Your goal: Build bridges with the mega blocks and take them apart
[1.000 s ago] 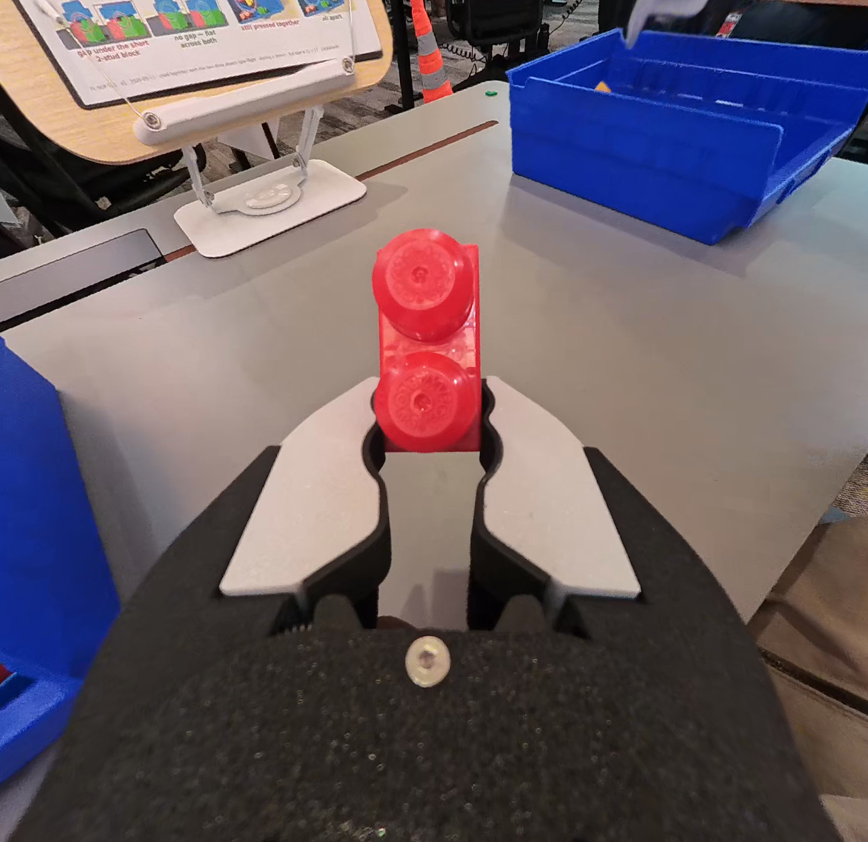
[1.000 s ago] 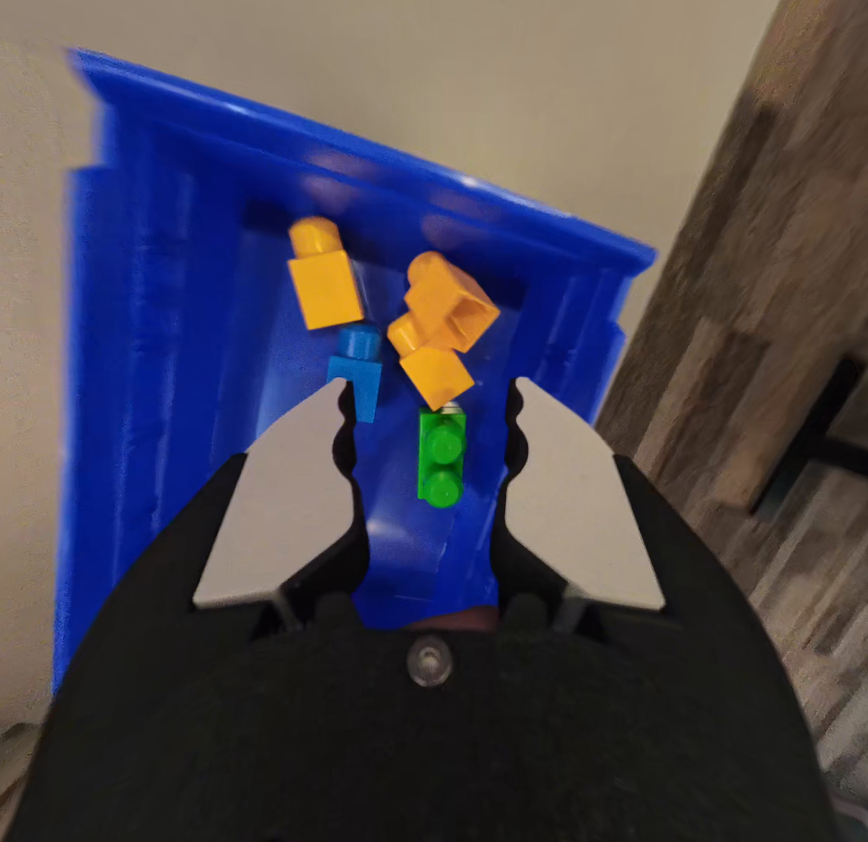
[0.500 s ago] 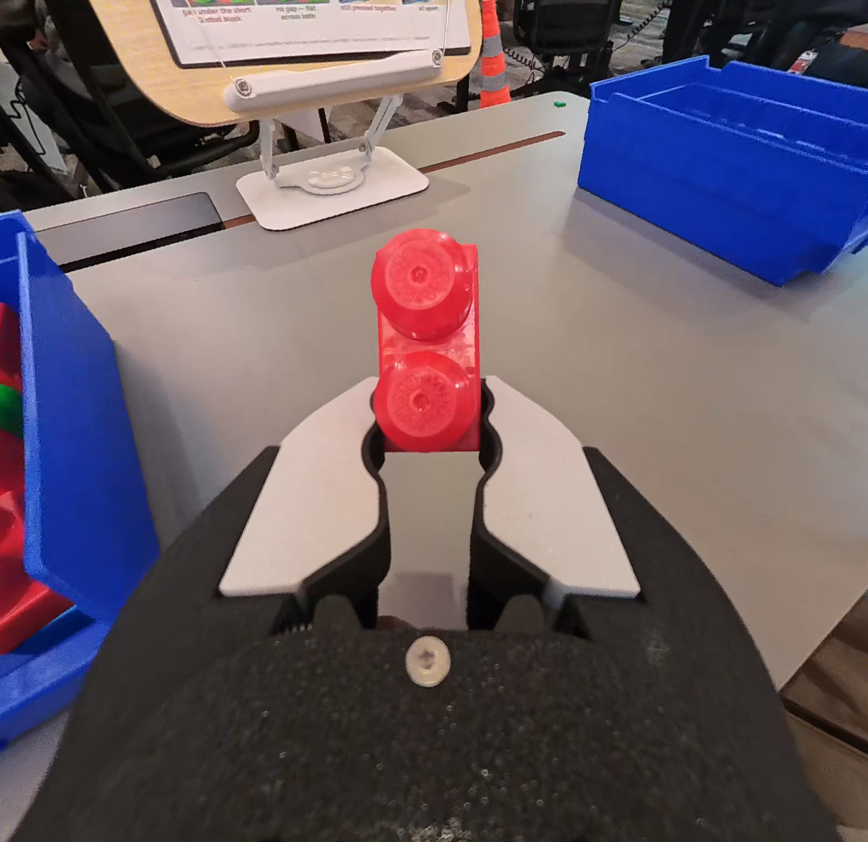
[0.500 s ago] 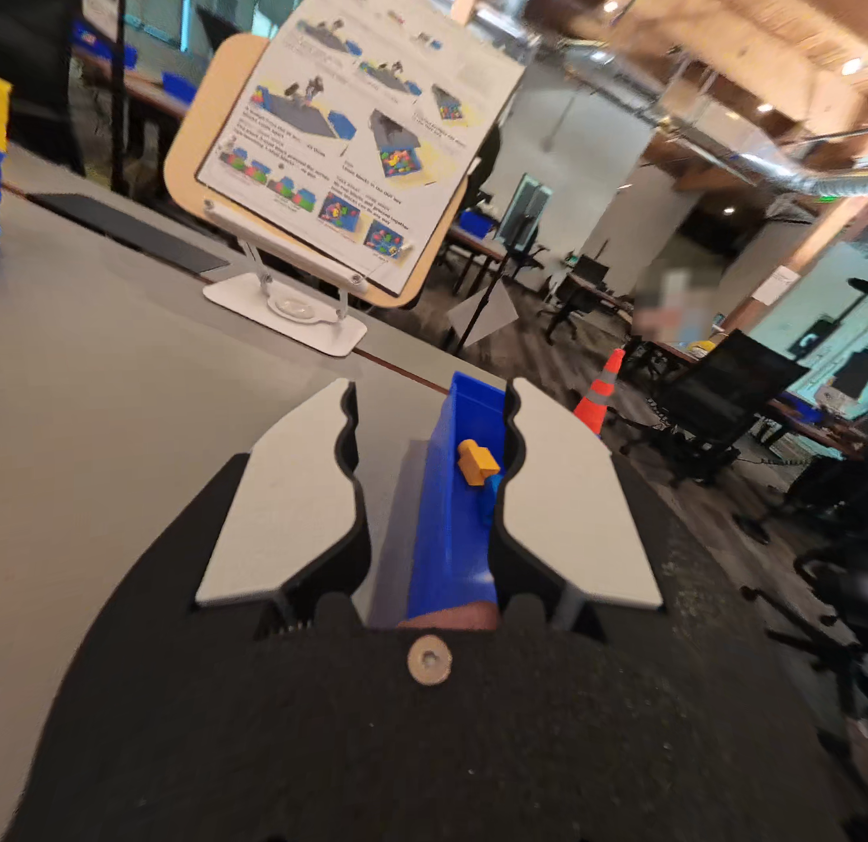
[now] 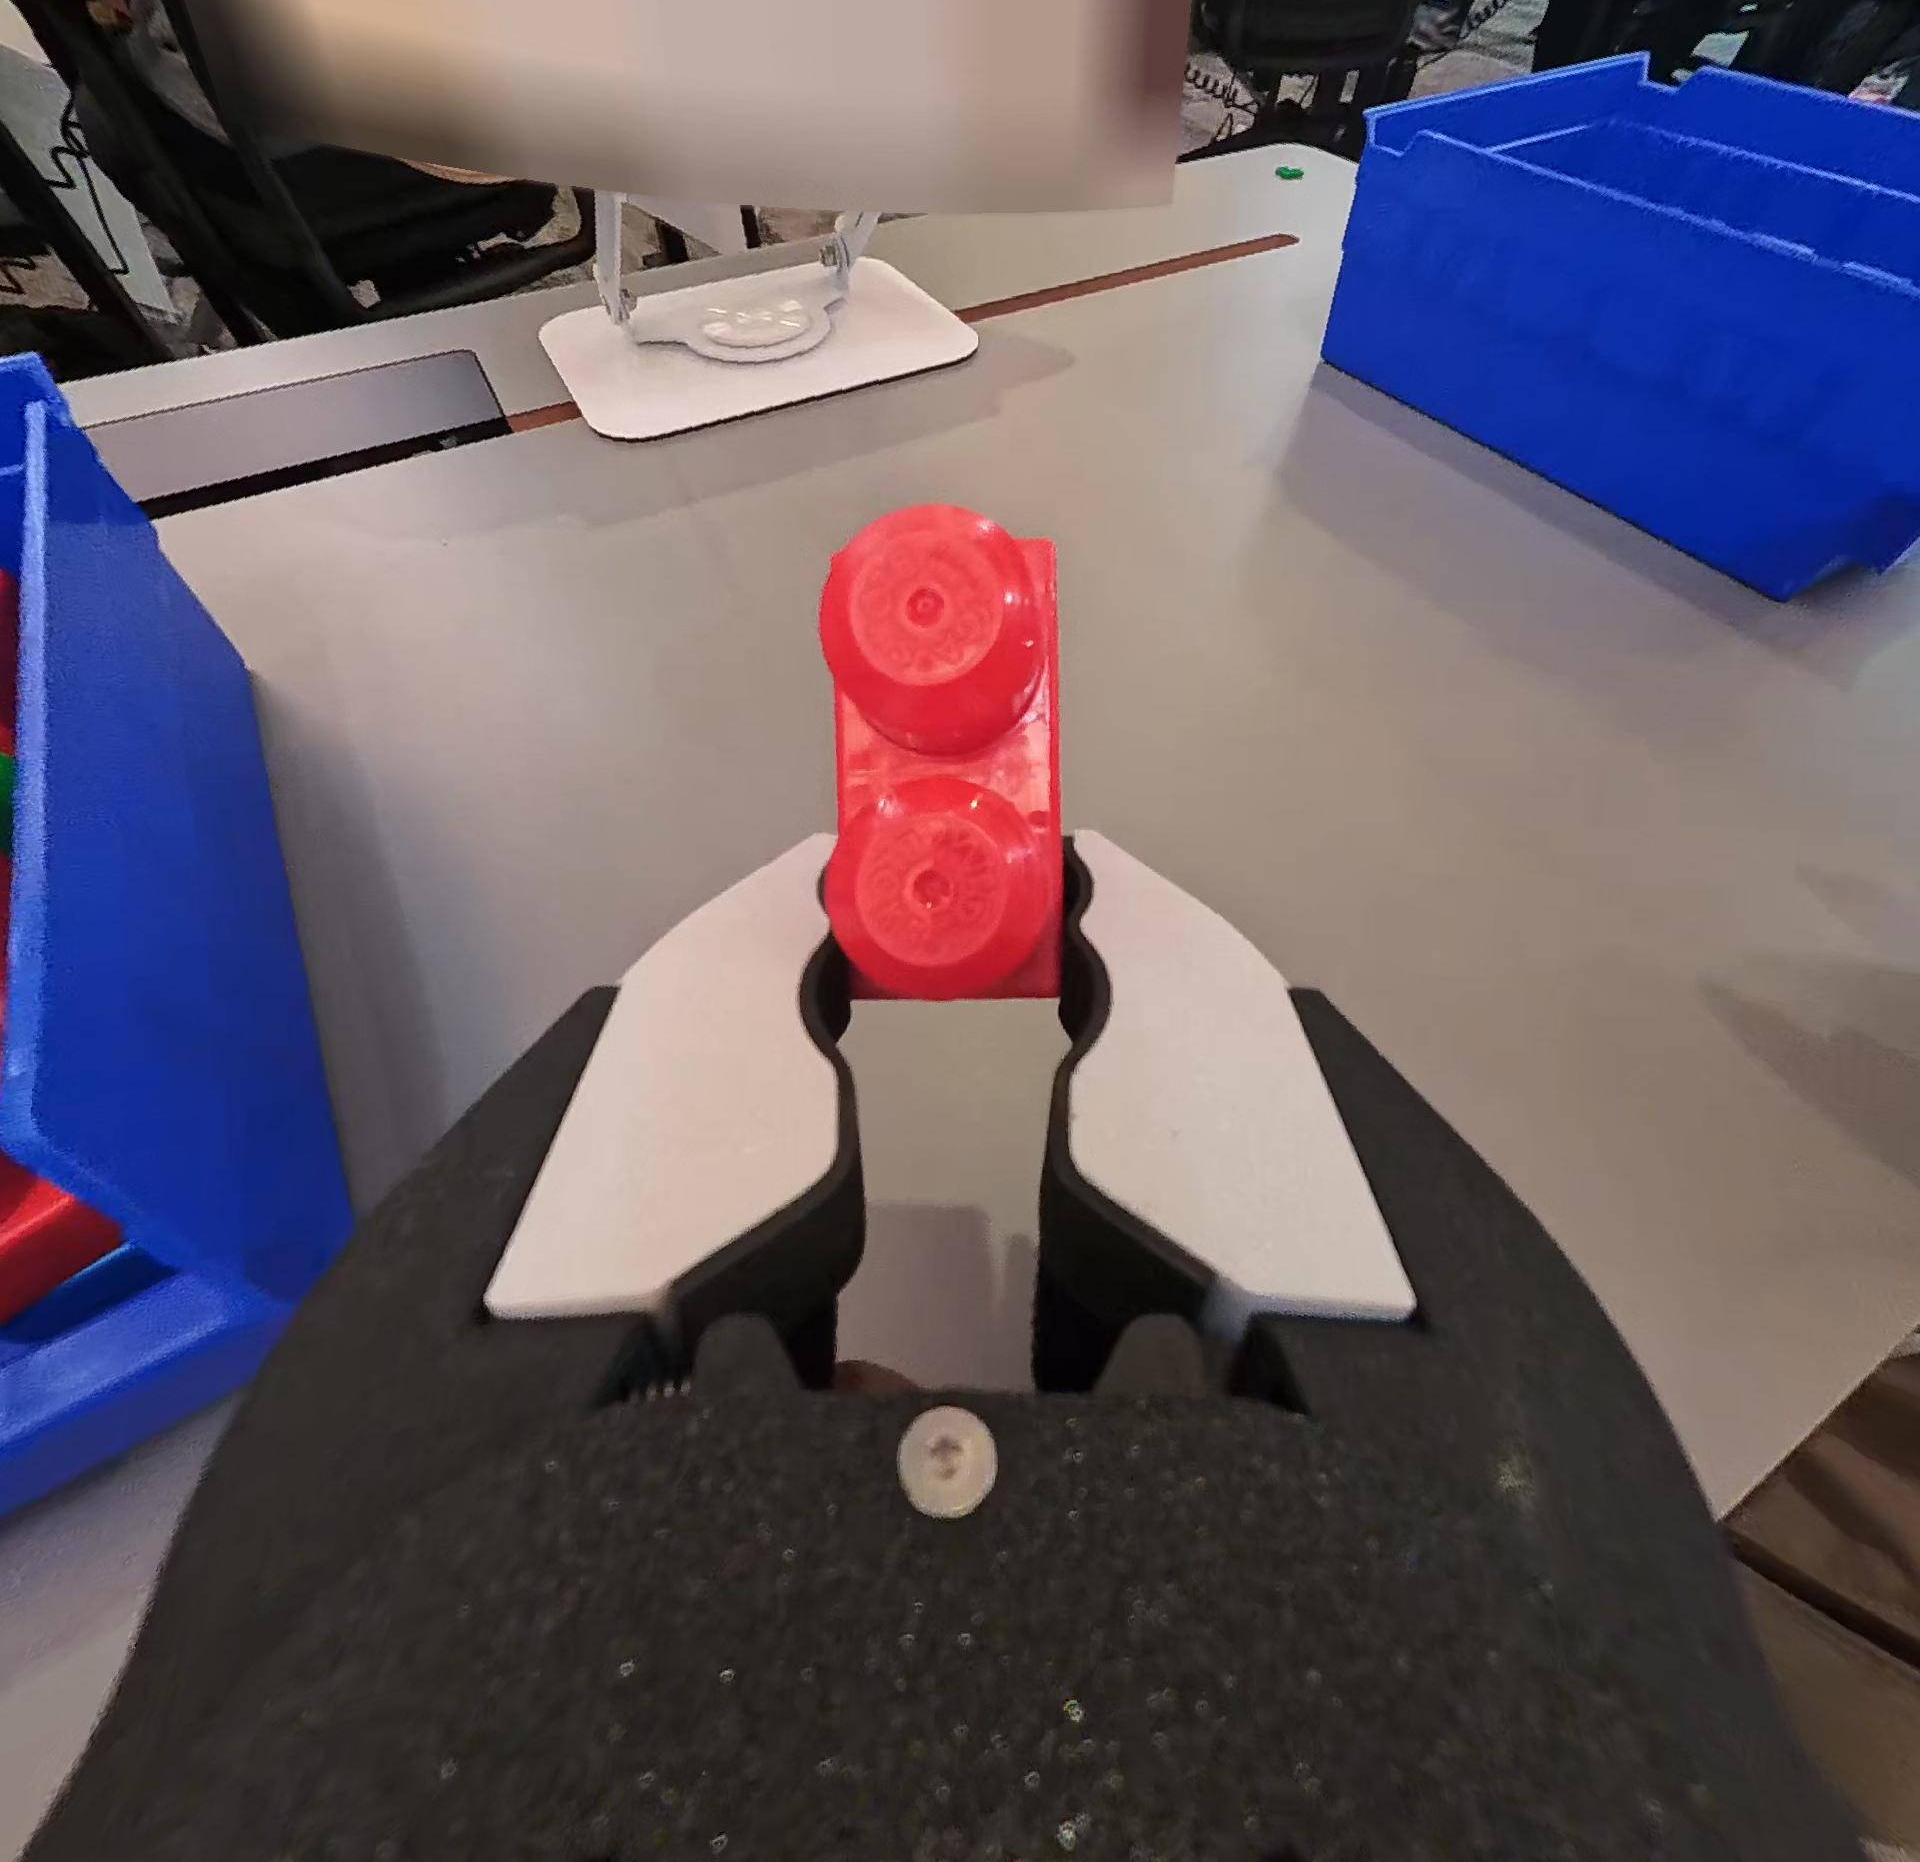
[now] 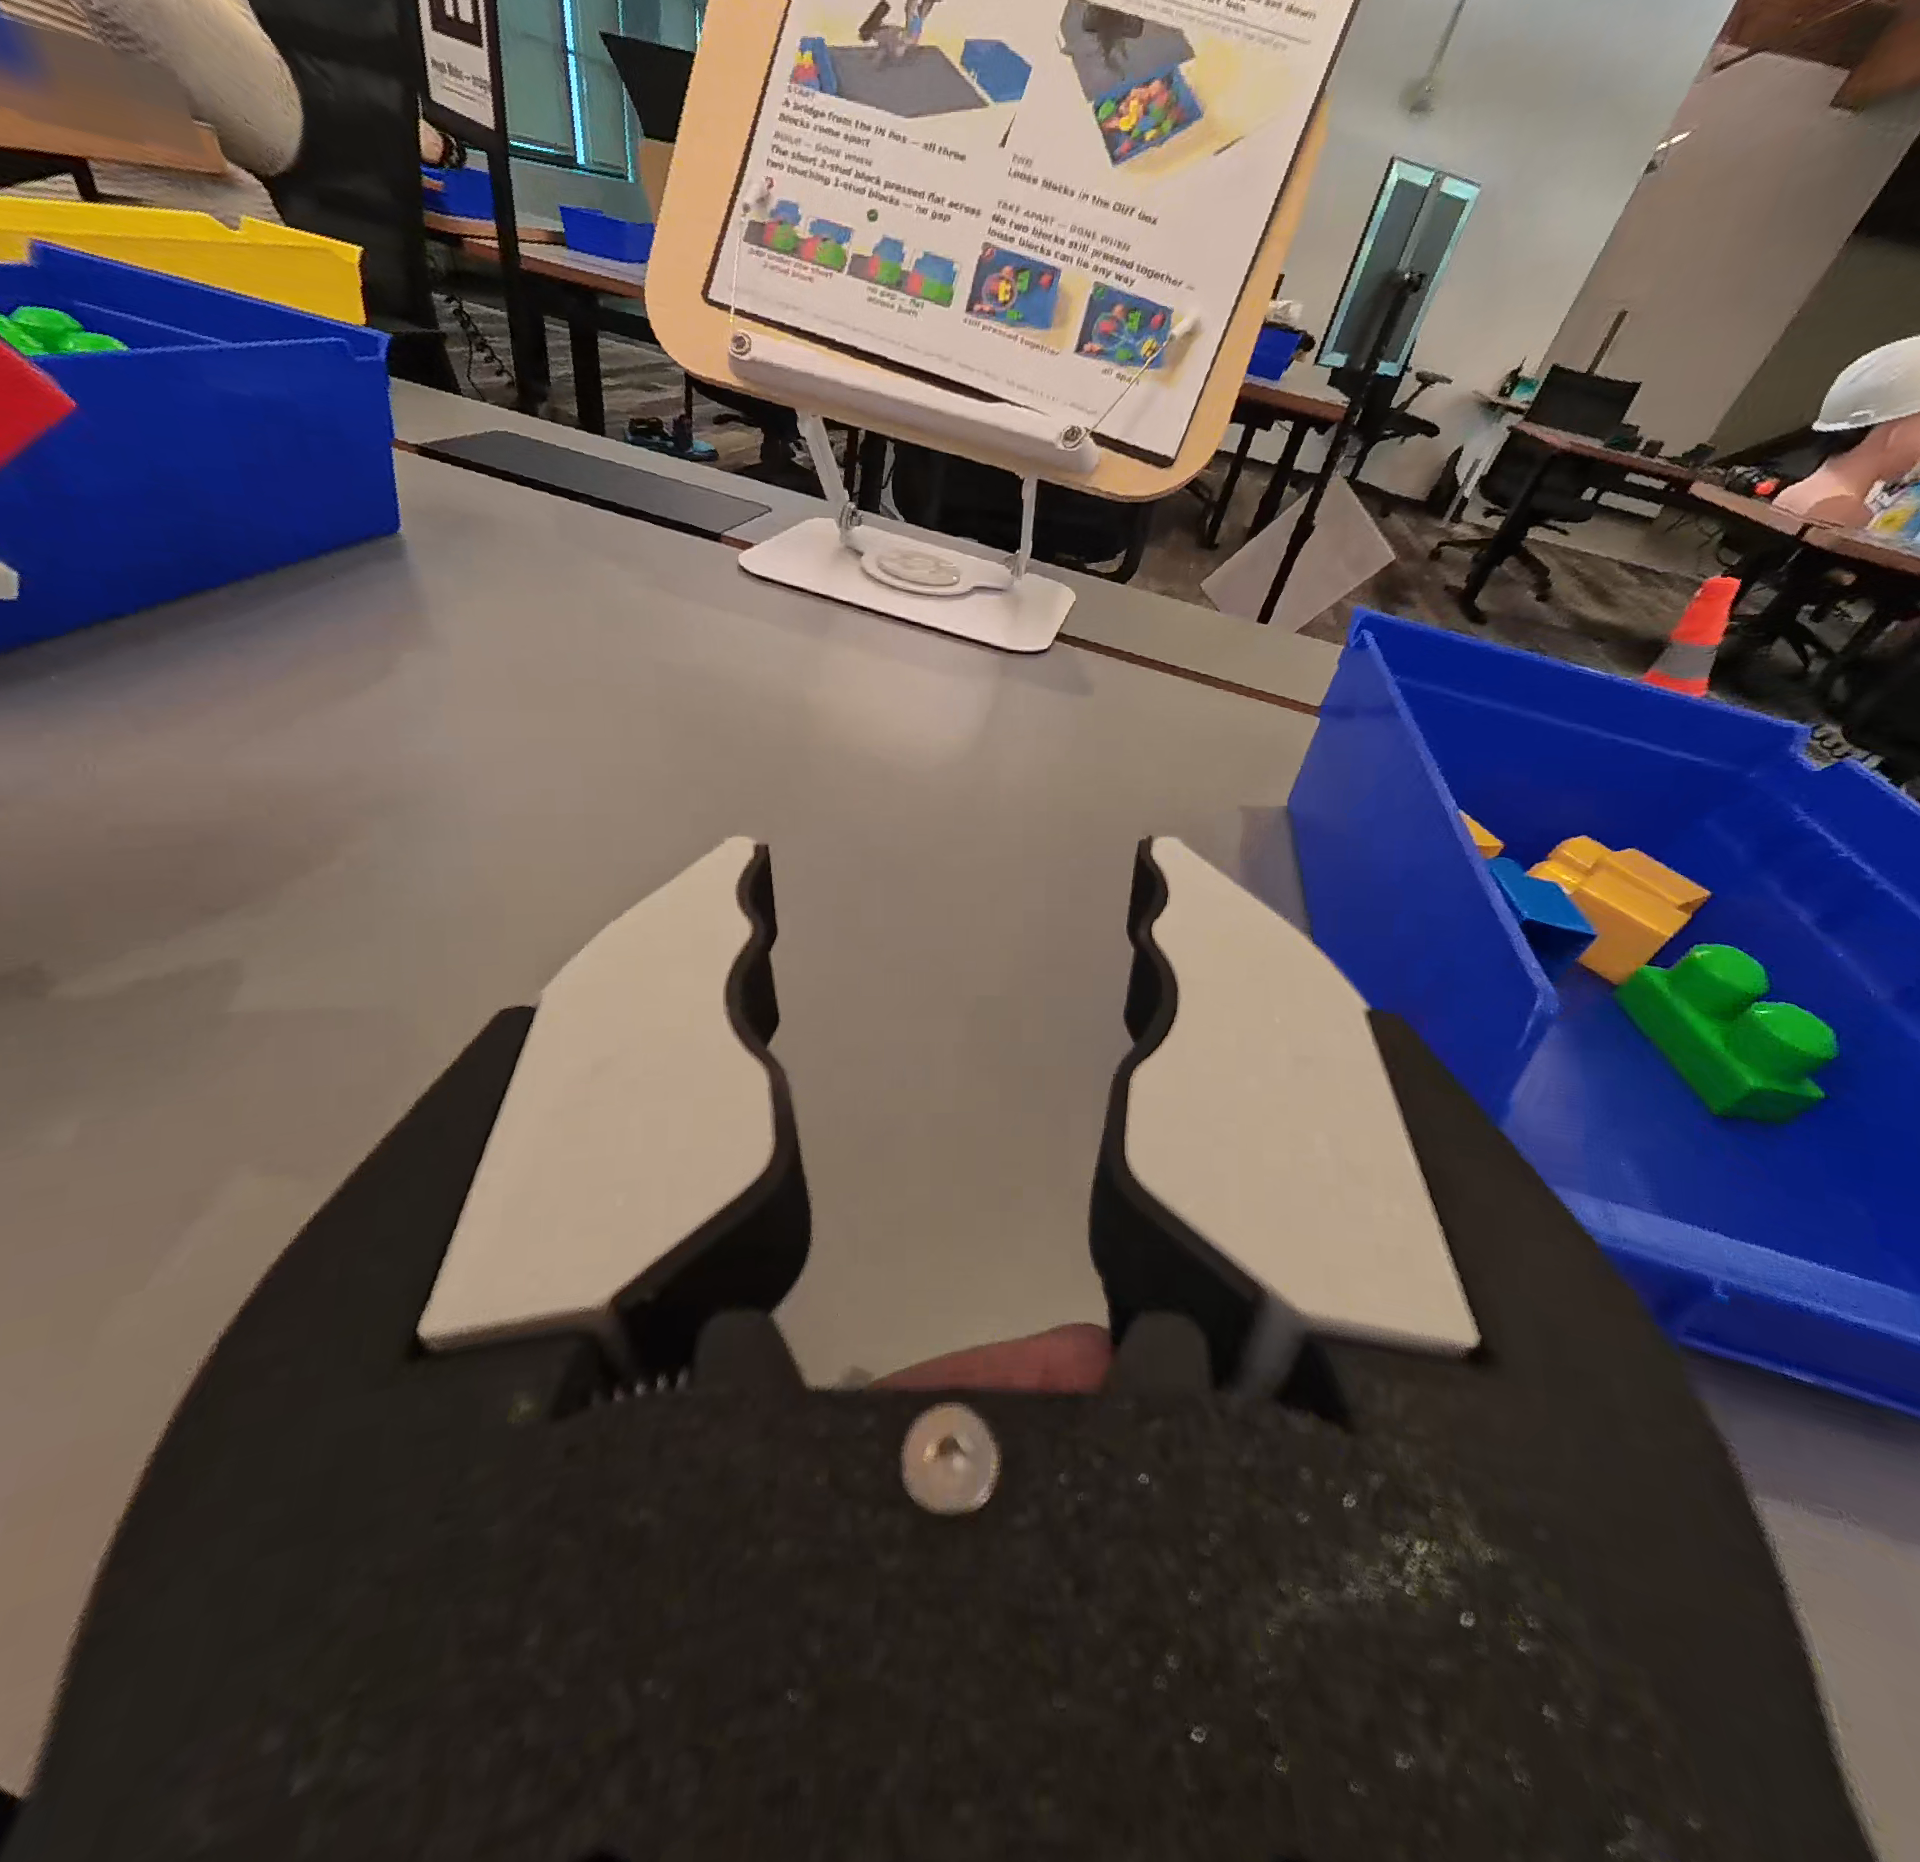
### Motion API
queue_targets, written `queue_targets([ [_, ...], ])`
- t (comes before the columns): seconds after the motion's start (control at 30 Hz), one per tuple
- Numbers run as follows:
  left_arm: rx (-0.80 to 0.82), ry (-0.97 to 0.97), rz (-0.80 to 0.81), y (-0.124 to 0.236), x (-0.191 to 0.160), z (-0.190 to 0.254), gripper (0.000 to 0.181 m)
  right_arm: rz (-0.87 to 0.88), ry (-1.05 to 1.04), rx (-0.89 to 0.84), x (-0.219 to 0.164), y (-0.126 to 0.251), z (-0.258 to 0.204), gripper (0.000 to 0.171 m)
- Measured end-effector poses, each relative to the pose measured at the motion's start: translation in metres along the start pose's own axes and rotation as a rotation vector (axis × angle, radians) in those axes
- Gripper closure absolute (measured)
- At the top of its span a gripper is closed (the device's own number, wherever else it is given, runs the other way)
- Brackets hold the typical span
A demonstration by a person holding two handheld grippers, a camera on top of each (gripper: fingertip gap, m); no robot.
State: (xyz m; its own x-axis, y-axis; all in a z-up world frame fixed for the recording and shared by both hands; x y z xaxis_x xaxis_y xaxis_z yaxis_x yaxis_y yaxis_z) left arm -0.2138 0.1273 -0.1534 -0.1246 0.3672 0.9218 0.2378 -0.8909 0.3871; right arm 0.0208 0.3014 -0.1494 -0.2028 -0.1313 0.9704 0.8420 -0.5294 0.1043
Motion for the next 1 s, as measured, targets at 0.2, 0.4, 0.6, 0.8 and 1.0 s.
queue_targets([
  [0.2, -0.041, -0.046, -0.026, -0.002, 0.0, 0.003, 0.145, -0.016, -0.007, 0.072, -0.001, -0.003, 0.003, 0.105],
  [0.4, -0.339, -0.194, -0.14, -0.009, 0.016, 0.019, 0.145, -0.011, 0.11, 0.577, 0.028, -0.031, -0.011, 0.107],
  [0.6, -0.66, -0.435, -0.24, -0.024, 0.033, 0.042, 0.145, 0.011, 0.27, 1.006, 0.059, -0.058, -0.032, 0.114],
  [0.8, -0.789, -0.6, -0.277, -0.043, 0.047, 0.059, 0.145, -0.026, 0.368, 1.13, 0.054, -0.078, -0.056, 0.111],
  [1.0, -0.829, -0.692, -0.295, -0.051, 0.05, 0.077, 0.145, 0.003, 0.341, 1.185, 0.053, -0.076, -0.066, 0.124],
])
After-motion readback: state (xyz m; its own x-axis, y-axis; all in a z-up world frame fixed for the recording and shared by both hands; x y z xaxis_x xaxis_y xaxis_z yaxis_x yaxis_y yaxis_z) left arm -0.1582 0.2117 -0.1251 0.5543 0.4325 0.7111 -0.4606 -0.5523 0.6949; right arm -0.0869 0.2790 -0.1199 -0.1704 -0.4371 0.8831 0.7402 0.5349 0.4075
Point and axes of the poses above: each gripper's, where its closed fingertips meet, y back along the fingers, x out of its top, z = x × y across the jaws, the point moved 6 cm from there along y, back along the fingers, and after that the axes turned 2 degrees about y, right-handed, at the moved point
